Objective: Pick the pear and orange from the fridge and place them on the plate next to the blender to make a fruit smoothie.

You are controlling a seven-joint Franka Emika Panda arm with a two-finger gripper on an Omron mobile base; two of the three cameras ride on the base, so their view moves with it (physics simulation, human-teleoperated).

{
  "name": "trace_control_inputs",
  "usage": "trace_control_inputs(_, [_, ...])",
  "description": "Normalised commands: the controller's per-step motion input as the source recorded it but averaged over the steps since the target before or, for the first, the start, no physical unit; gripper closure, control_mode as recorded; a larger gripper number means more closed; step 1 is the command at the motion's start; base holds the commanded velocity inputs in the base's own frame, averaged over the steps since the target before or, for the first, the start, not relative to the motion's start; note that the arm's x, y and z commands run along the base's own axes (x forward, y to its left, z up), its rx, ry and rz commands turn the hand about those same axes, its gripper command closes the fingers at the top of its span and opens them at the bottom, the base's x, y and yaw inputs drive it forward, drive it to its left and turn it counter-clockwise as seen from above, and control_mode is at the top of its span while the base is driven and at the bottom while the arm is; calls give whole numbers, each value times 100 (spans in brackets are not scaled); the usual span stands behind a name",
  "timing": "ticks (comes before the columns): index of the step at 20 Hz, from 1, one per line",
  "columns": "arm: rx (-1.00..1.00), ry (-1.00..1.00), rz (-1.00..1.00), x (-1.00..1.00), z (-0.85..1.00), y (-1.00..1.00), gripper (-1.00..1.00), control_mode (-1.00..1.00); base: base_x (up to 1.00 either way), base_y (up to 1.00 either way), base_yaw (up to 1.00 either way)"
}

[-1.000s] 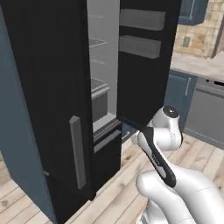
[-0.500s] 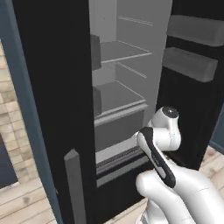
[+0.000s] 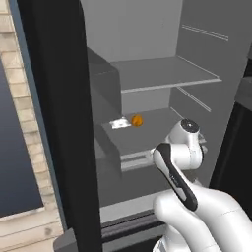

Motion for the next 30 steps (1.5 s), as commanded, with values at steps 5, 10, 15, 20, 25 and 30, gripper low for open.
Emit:
trace_control_inputs(5, [0,0,0,0,0,0,-100,100,51,-1,24])
trace_control_inputs(10, [3,-9,0,45,14,3,-100,-100,0,0,0])
trace_control_inputs(15, [0,-10,0,100,67,16,-100,-100,0,0,0])
trace_control_inputs(20, [0,-7,0,95,48,2,-100,-100,0,0,0])
trace_control_inputs(25, [0,-3,-1,12,5,-1,-100,-100,0,0,0])
trace_control_inputs(30, [0,-1,-2,49,6,0,-100,-100,0,0,0])
